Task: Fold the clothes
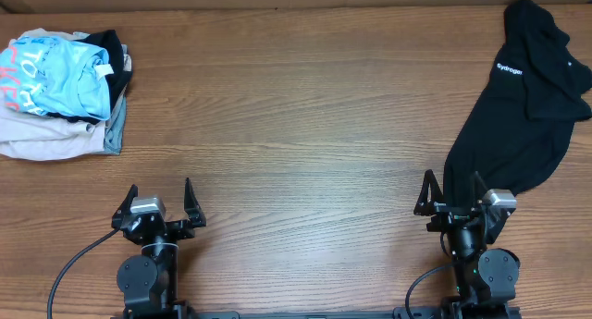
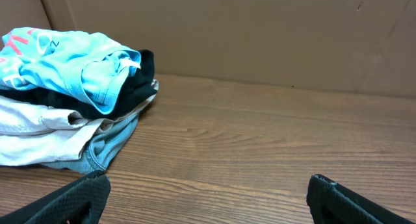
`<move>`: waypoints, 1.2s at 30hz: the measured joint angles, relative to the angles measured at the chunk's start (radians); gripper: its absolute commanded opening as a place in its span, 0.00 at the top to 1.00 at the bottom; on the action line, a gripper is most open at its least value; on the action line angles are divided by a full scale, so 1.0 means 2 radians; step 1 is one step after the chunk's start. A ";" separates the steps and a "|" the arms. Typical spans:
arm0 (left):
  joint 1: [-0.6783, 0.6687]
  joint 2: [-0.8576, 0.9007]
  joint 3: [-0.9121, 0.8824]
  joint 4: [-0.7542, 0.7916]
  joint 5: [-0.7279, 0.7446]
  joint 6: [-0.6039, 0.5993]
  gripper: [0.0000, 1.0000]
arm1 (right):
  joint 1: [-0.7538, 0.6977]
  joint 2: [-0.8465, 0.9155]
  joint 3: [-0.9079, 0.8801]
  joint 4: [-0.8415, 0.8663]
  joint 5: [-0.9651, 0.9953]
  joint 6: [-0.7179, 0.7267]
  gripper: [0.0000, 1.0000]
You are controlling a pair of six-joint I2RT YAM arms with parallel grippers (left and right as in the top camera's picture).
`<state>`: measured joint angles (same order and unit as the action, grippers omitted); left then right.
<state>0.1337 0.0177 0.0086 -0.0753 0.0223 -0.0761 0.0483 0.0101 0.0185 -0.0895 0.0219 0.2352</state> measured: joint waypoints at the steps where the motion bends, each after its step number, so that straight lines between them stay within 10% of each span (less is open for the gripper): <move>1: 0.000 0.000 0.000 0.000 0.000 0.000 0.00 | 0.000 0.000 0.000 0.000 0.000 0.000 0.00; 27: 0.000 0.000 0.005 0.046 0.040 -0.012 0.00 | 0.000 0.000 0.001 0.109 -0.027 -0.004 0.00; 36: 0.000 0.008 0.142 0.004 0.060 -0.013 0.00 | 0.000 0.005 0.104 0.102 -0.010 -0.042 0.00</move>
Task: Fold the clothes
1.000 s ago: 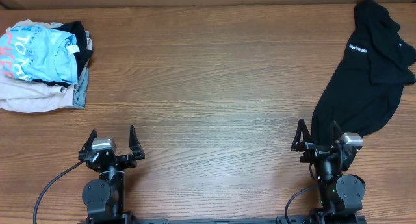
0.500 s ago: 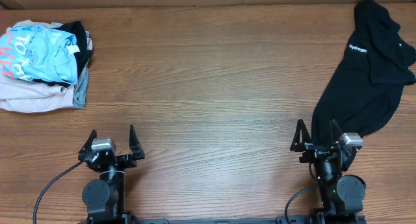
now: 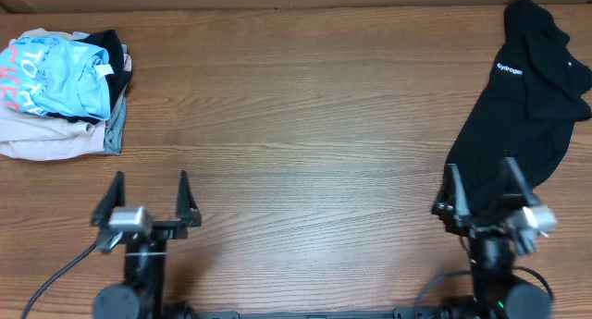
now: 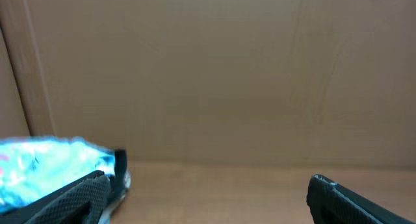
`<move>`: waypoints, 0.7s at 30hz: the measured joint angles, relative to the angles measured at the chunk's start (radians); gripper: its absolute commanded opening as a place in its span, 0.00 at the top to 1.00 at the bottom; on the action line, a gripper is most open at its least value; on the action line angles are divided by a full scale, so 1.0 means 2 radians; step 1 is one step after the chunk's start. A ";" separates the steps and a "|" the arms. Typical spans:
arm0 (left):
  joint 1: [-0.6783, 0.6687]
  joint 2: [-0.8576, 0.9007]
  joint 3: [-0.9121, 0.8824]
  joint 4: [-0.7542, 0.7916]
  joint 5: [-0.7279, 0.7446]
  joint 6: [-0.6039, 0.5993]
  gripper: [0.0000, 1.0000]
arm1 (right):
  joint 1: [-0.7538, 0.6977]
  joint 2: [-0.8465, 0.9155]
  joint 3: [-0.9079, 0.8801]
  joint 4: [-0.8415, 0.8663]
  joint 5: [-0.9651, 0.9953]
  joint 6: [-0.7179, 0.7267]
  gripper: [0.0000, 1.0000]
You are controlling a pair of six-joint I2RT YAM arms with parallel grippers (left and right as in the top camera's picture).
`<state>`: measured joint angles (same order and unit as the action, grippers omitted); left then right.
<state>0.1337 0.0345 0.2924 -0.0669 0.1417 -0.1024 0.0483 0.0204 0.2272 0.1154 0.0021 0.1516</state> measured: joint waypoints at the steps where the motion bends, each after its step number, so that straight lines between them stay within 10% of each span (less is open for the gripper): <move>1: 0.000 0.009 0.024 -0.012 0.001 0.000 0.00 | 0.000 0.007 0.025 -0.008 0.010 -0.007 0.00; 21: 0.000 0.493 0.513 -0.351 0.012 0.042 0.00 | 0.000 0.531 0.536 -0.300 0.095 -0.037 0.00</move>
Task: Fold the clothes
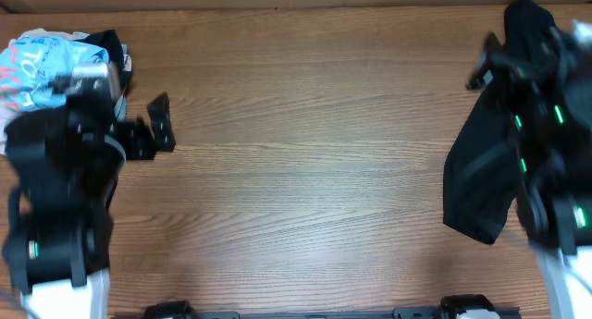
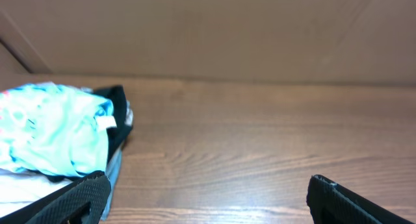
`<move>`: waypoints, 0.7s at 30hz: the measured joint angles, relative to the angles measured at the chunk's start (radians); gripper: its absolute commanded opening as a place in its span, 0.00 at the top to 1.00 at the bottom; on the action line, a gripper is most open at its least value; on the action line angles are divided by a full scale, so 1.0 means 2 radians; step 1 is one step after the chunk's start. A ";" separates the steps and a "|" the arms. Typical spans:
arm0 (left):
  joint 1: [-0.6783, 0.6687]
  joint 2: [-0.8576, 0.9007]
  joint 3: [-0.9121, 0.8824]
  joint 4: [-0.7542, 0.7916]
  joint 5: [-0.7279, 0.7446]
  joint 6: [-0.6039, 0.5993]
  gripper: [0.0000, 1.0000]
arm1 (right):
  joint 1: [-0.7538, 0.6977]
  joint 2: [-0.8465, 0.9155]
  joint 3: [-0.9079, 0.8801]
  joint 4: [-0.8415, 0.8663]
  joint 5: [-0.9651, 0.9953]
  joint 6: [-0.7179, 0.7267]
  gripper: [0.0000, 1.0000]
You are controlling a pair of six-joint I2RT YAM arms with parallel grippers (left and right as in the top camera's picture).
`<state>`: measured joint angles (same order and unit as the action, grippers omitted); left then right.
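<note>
A pile of clothes (image 1: 42, 55), with a light blue printed garment (image 2: 52, 130) on top of black, white and grey ones, lies at the table's back left. My left gripper (image 2: 208, 182) hangs open and empty just right of that pile; one of its fingers (image 1: 161, 125) shows in the overhead view. A black garment (image 1: 481, 166) is spread loosely along the right side. My right arm (image 1: 541, 116) is raised over it, blurred. Its gripper lies against the black cloth and I cannot make out its jaws.
The wooden table (image 1: 305, 162) runs between the pile and the black garment. A brown cardboard wall (image 2: 214, 29) closes the back edge. Both arms stand high above the table and hide part of each side in the overhead view.
Both arms have left the front edge. The left gripper, still open, now sits beside the pile at the back left. The right arm now hangs over the black garment.
At first both grippers rested open at the table's front edge, the right one by the black garment's lower end. Then both had lifted slightly, still open. Now the left is by the pile and the right is above the black garment, whose lower end lies differently.
</note>
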<state>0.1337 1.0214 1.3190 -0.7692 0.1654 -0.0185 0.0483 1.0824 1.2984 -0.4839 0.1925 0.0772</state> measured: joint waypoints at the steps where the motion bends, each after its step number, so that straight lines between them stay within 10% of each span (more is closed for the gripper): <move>1: 0.000 0.018 0.007 -0.002 0.002 0.001 0.00 | 0.000 0.024 0.007 0.002 0.001 0.000 0.00; 21: 0.000 0.175 0.019 0.041 0.151 0.002 0.06 | -0.252 0.339 0.012 0.090 -0.095 0.130 0.18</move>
<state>0.1337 1.3712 1.3560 -0.6865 0.4683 -0.0151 -0.4549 1.7603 1.3220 -0.3042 0.0025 0.3374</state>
